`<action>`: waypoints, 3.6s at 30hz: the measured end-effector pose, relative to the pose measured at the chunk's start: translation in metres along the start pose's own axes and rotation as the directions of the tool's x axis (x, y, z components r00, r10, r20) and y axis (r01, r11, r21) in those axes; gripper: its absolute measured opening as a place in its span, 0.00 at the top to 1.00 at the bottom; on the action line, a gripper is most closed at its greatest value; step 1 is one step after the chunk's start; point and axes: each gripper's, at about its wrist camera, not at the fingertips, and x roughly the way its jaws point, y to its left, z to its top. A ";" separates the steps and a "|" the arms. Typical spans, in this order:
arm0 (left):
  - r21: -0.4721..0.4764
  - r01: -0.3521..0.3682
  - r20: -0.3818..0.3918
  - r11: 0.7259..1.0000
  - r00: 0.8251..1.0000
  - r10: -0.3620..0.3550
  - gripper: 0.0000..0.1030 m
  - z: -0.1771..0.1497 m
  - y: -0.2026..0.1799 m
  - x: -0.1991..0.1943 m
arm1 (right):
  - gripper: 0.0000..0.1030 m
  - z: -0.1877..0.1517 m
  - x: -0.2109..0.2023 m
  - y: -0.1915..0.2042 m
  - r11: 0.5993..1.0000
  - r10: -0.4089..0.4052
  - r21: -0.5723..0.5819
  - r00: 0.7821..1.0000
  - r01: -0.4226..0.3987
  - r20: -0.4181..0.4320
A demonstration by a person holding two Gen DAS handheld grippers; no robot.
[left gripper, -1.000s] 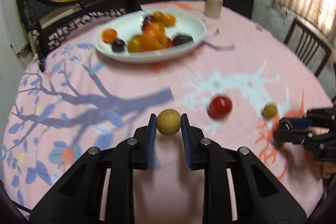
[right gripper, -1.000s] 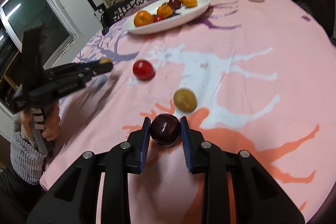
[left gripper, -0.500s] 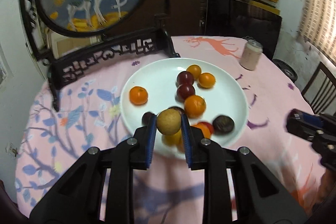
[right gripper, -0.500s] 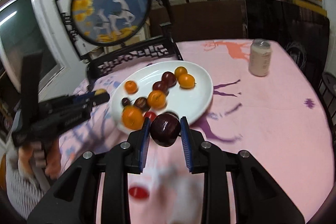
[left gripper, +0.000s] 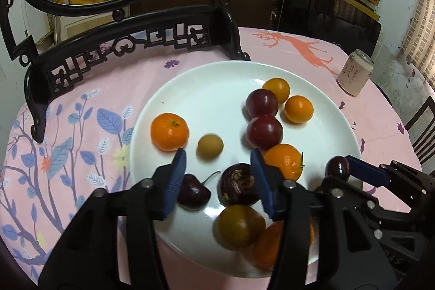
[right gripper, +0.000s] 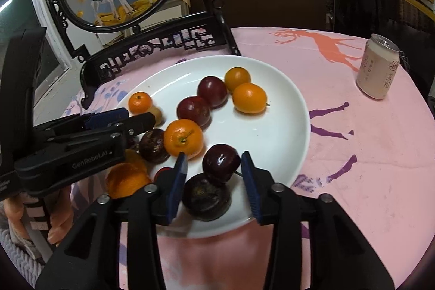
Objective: Organize fruits
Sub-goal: 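Place both fruits on the plate and open both tools, then grasp red tomato with left tool while right tool grasps yellow tomato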
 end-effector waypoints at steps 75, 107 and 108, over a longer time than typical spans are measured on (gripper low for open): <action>0.412 -0.020 0.096 0.911 0.995 -0.021 0.24 -0.174 -0.119 -0.111 | 0.36 -0.162 -0.148 -0.024 0.998 -0.028 0.060 0.998 0.025 0.050; 0.310 -0.059 0.022 0.949 0.998 0.055 0.69 -0.161 -0.074 -0.098 | 0.36 -0.172 -0.135 -0.013 1.000 -0.005 0.008 1.000 0.005 -0.015; 0.296 -0.067 0.018 0.953 0.998 0.064 0.69 -0.161 -0.068 -0.098 | 0.36 -0.173 -0.134 -0.011 1.000 -0.005 0.001 1.000 0.005 -0.020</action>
